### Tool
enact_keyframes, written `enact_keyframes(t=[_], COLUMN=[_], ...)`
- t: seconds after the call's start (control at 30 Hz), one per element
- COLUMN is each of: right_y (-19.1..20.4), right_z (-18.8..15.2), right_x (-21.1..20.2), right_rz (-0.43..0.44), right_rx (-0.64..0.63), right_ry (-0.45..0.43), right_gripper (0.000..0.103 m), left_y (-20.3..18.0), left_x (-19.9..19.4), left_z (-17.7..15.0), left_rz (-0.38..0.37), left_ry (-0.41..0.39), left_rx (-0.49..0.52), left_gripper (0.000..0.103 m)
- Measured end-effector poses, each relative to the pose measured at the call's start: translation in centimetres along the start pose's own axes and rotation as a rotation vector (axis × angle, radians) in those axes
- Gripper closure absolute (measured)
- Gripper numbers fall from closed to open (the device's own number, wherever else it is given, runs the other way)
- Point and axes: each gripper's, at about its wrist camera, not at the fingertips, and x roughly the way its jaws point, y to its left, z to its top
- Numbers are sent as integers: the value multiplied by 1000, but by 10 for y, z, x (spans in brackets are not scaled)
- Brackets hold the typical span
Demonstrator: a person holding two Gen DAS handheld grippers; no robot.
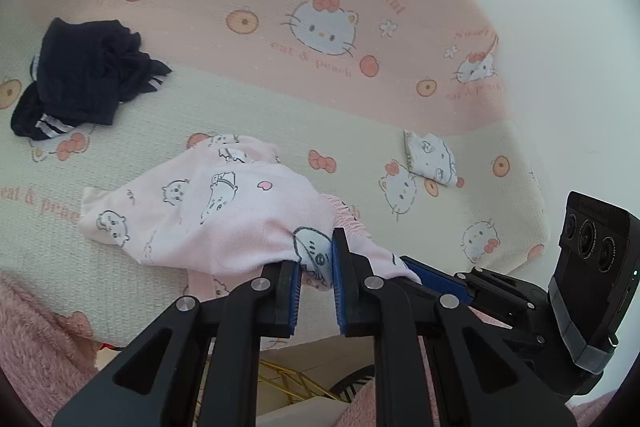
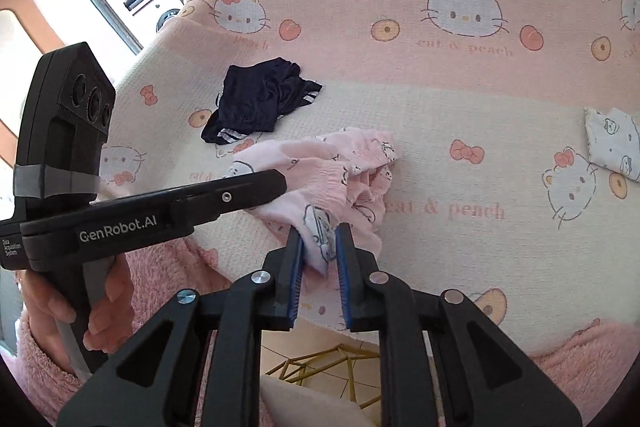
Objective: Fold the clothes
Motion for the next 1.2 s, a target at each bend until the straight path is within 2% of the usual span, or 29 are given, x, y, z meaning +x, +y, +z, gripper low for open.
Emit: enact_keyframes(t=[0.07,0.2,0.3,0.43,0.47,0.5,0.53,0.57,0.63,0.73,0.8,0.87,0.9,0.97,1.03,1.1,1.2], right_y=[8,16,13,-4,-8,-9,-11,-11,-10,-4,0,-1,-2,-2,0,-1,-7], right_z=[1,1,-2,-8,-8,-8,-7,-6,-2,6,12,15,17,19,22,29,40], right_x=[3,9,17,33,38,42,46,51,61,84,100,119,129,143,154,162,168], right_rz=[1,-30,-82,-153,-170,-176,-179,-171,-151,-160,-180,-188,-190,-161,-139,-187,-313], right_rx=[-31,-60,-58,-47,-49,-50,-51,-49,-41,-51,-66,-52,-42,-25,-18,-41,-103], right_ry=[1,9,21,81,96,108,119,127,139,167,180,212,229,245,254,239,220], right_gripper=[81,80,80,80,79,77,71,61,56,56,54,48,48,48,48,48,48], left_y=[13,50,83,127,132,133,134,132,121,106,100,96,95,94,93,92,94], left_x=[-8,-21,-11,6,8,10,11,14,22,35,30,10,8,18,31,46,63], left_z=[0,-1,-6,-12,-14,-16,-17,-19,-21,-27,-31,-32,-31,-25,-28,-34,-44], left_rz=[32,123,172,229,219,189,160,143,153,268,363,443,437,362,353,362,353], left_ry=[-29,-85,-23,80,88,83,78,77,86,102,48,-60,-59,33,86,128,175], left_rx=[-28,-106,-163,-239,-254,-267,-279,-276,-242,-148,-106,-101,-85,-27,-5,7,8], left_gripper=[89,88,87,85,80,67,57,48,48,48,48,48,48,48,48,48,48])
